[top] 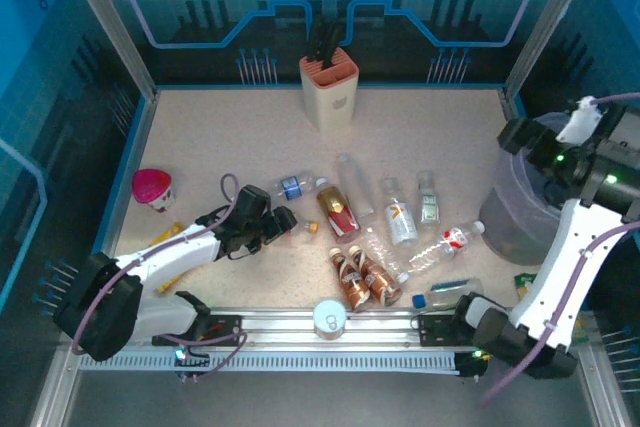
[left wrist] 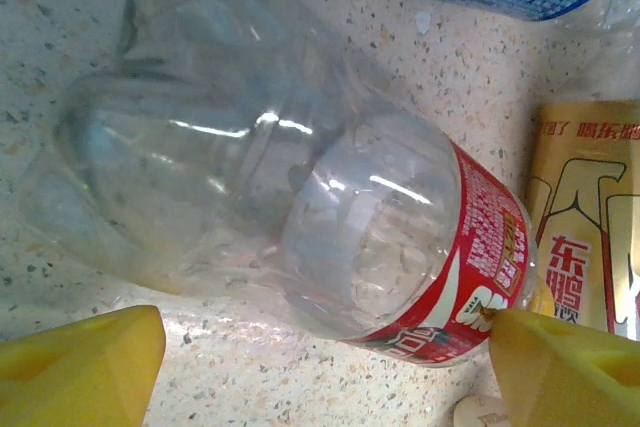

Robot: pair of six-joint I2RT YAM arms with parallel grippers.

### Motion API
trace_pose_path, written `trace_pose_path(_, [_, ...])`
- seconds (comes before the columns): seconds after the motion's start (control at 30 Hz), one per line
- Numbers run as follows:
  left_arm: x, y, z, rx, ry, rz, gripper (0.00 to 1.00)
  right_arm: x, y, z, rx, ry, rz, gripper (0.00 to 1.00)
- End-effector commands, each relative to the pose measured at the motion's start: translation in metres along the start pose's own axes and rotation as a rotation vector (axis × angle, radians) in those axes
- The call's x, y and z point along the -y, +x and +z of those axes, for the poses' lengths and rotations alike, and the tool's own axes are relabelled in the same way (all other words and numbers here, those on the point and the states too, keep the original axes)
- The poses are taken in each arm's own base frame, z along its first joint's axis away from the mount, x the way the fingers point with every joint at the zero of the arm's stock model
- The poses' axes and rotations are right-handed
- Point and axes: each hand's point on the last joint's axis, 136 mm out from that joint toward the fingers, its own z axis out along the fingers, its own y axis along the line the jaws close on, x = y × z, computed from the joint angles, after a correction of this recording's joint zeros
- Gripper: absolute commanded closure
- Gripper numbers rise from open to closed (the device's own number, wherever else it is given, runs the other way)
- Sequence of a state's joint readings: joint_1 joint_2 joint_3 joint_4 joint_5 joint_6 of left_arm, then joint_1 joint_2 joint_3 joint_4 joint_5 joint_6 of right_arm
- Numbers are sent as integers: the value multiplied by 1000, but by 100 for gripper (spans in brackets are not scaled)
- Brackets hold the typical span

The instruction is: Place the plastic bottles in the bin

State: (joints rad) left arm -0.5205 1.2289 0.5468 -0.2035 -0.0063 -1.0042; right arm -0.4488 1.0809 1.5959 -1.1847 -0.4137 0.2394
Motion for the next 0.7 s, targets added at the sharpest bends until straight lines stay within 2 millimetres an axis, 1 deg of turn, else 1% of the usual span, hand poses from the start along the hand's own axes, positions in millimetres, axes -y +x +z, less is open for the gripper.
trace_pose_path(0.0, [-10,-5,5,28,-35,-20,14,-40,26,8,-80,-185,-9,0])
trace_pose_path(0.1, [-8,-9,10,42,-39,-5,16,-67,59,16,-172,-284,-64,1])
trace_pose_path(0.17, [-6,-11,15,46,-37,1,19,-85,90,23,-254,-360,-104,2])
trace_pose_path(0.27, [-2,-10,23,25,-32,6,21,-97,132,36,-359,-417,-126,3])
trace_pose_path(0.33, [0,-9,29,17,-26,9,22,-101,157,43,-419,-437,-134,3])
trace_pose_path(0.4, [2,-10,33,18,-24,14,26,-100,178,51,-464,-433,-140,3])
trace_pose_path(0.5, [2,-12,34,23,-36,14,37,-100,193,60,-483,-428,-135,4])
trace_pose_path(0.6, [4,-14,29,27,-36,17,39,-103,204,69,-503,-436,-129,4])
trace_pose_path(0.67, [6,-14,22,30,-31,24,39,-106,212,75,-528,-434,-149,4])
